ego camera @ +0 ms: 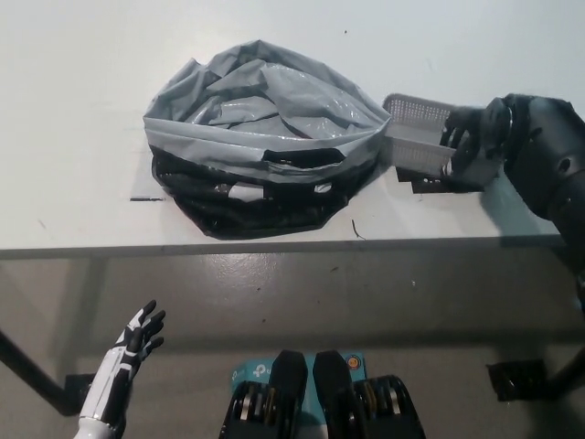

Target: Use the right hand to pick up a small rectangular container and put it into a plastic bag and lift the bag

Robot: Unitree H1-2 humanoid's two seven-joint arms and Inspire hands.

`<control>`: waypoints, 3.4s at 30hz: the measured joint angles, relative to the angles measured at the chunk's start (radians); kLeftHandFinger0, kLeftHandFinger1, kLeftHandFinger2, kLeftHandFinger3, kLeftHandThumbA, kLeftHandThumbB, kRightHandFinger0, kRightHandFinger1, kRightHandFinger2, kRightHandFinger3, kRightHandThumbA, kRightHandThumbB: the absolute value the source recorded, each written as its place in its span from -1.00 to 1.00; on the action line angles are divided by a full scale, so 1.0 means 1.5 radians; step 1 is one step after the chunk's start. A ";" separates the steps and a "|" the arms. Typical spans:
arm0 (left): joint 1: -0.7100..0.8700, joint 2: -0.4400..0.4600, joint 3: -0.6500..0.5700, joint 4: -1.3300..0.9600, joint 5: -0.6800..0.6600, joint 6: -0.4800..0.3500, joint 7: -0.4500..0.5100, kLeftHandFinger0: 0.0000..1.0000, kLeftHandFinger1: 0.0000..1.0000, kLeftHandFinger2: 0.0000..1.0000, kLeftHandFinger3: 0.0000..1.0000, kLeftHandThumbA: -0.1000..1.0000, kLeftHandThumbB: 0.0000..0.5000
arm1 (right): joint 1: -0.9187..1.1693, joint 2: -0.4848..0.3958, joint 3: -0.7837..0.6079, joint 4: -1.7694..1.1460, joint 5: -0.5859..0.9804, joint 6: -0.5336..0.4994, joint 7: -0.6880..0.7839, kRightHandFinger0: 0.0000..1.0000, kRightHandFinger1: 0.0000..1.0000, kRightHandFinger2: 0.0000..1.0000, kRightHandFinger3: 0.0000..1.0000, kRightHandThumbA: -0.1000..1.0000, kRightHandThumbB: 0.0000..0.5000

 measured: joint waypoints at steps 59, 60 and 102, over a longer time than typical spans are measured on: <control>-0.050 0.016 0.009 0.004 -0.023 0.009 -0.005 1.00 1.00 1.00 1.00 1.00 -0.30 | 0.027 -0.044 -0.786 0.013 0.538 0.189 0.009 -1.00 -0.60 0.32 -0.49 -1.00 -0.51; -0.050 0.016 0.009 0.004 -0.023 0.009 -0.005 1.00 1.00 1.00 1.00 1.00 -0.30 | 0.026 -0.044 -0.787 0.013 0.540 0.189 0.009 -1.00 -0.59 0.30 -0.41 -1.00 -0.48; -0.045 0.020 -0.006 0.004 0.005 0.008 -0.011 1.00 1.00 1.00 1.00 1.00 -0.09 | -0.132 0.149 -0.534 -0.054 0.662 0.197 -0.047 -1.00 -0.45 0.29 0.86 -1.00 -0.44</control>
